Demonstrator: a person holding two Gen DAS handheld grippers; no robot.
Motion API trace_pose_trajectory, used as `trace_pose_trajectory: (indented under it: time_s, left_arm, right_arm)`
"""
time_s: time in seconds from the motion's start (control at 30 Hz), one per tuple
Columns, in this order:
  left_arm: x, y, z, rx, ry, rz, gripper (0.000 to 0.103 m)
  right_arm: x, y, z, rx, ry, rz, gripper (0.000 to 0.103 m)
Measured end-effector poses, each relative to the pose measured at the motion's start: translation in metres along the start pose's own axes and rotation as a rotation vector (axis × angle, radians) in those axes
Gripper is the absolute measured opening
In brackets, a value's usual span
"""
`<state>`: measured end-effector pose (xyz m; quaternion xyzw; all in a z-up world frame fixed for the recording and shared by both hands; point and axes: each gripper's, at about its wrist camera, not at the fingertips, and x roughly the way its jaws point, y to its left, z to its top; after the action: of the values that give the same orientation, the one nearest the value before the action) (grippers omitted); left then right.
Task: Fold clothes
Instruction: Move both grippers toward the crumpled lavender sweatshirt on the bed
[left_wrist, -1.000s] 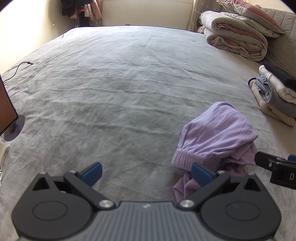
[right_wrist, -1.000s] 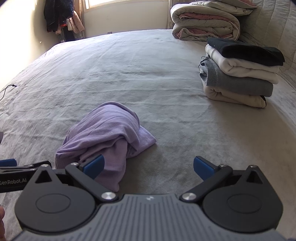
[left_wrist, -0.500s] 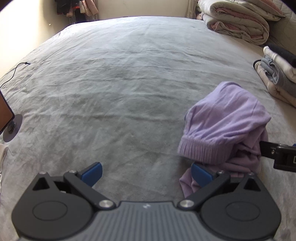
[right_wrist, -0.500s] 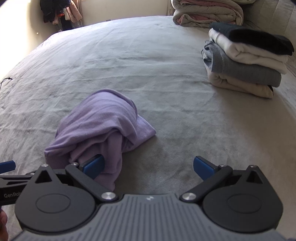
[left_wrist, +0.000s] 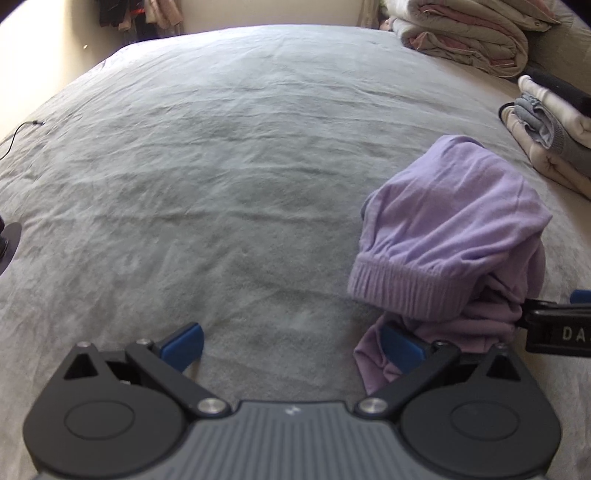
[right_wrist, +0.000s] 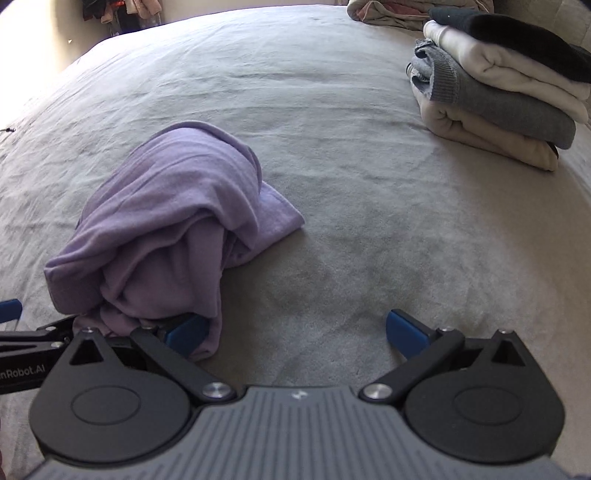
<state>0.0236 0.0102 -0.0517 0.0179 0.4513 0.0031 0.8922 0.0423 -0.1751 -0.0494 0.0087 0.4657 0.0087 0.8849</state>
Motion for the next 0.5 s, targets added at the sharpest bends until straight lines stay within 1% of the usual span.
trace_pose_trajectory:
  time_s: [0.07, 0.13, 0.3, 0.33, 0.4, 0.5]
  left_arm:
    - [0.000, 0.001, -0.002, 0.025, -0.024, -0.015, 0.103]
    - [0.000, 0.002, -0.003, 0.022, -0.033, -0.026, 0.103]
    - [-0.003, 0.008, 0.003, -0.002, -0.021, -0.054, 0.103]
    - [-0.005, 0.011, 0.005, -0.010, -0.017, -0.063, 0.102]
    - [-0.011, 0.016, 0.008, -0.032, -0.035, -0.086, 0.101]
    - [-0.021, 0.024, 0.015, -0.060, -0.064, -0.123, 0.094]
  right_arm:
    - [0.001, 0.001, -0.002, -0.023, -0.019, -0.003, 0.103]
    - [0.001, 0.001, -0.002, -0.025, -0.025, -0.005, 0.103]
    - [0.001, 0.001, 0.001, -0.027, -0.015, -0.004, 0.103]
    - [0.000, 0.000, 0.002, -0.024, -0.009, 0.002, 0.103]
    - [-0.004, -0.003, 0.005, -0.007, -0.007, 0.023, 0.103]
    - [-0.016, -0.008, 0.006, 0.023, -0.038, 0.085, 0.103]
